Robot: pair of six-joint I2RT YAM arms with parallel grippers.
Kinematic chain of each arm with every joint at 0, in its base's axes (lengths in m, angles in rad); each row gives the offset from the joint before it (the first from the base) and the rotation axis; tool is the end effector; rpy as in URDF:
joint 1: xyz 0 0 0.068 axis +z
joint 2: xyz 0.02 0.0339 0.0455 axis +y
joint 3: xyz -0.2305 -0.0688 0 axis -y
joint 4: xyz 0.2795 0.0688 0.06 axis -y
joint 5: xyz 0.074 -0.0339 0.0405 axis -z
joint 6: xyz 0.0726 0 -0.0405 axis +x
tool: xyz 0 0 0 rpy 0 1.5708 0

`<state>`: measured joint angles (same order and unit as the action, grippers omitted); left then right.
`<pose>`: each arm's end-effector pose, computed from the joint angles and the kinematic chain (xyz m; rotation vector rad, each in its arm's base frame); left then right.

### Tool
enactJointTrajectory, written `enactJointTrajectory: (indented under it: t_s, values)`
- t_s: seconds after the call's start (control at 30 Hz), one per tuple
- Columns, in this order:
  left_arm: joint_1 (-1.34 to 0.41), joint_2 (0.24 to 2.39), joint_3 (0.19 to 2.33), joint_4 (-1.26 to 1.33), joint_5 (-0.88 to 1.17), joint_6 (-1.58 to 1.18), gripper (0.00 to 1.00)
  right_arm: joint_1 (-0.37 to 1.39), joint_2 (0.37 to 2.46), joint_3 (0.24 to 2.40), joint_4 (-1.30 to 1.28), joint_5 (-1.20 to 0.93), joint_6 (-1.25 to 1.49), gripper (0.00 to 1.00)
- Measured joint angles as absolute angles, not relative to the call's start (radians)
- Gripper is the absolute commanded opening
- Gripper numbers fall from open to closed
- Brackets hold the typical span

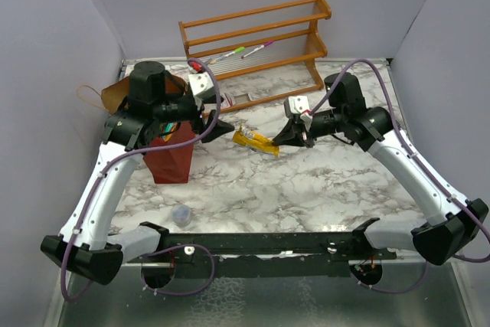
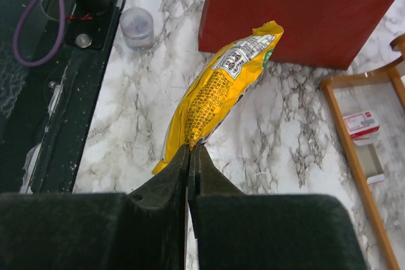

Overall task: Place the snacks into the paper bag
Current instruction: Place the snack in the paper bag.

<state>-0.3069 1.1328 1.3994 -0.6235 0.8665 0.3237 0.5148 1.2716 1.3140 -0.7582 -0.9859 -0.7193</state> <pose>0.2592 -0.1402 0.4115 1.0998 1.5209 -0.8161 0.2442 0.2077 0.3307 -1.5730 1.3622 0.9861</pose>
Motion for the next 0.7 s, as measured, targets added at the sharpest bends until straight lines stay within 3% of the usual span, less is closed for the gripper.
enactJointTrajectory:
  t_s: [0.4, 0.7]
  values:
    - [-0.375, 1.246, 1.406, -0.633, 0.995, 0.3, 0.78, 0.538, 1.199, 1.326, -0.725, -0.987, -0.705, 0.01]
    - [-0.382, 1.244, 1.317, -0.525, 1.114, 0.173, 0.58, 0.538, 1.164, 1.285, -0.666, -0.988, -0.673, 0.01]
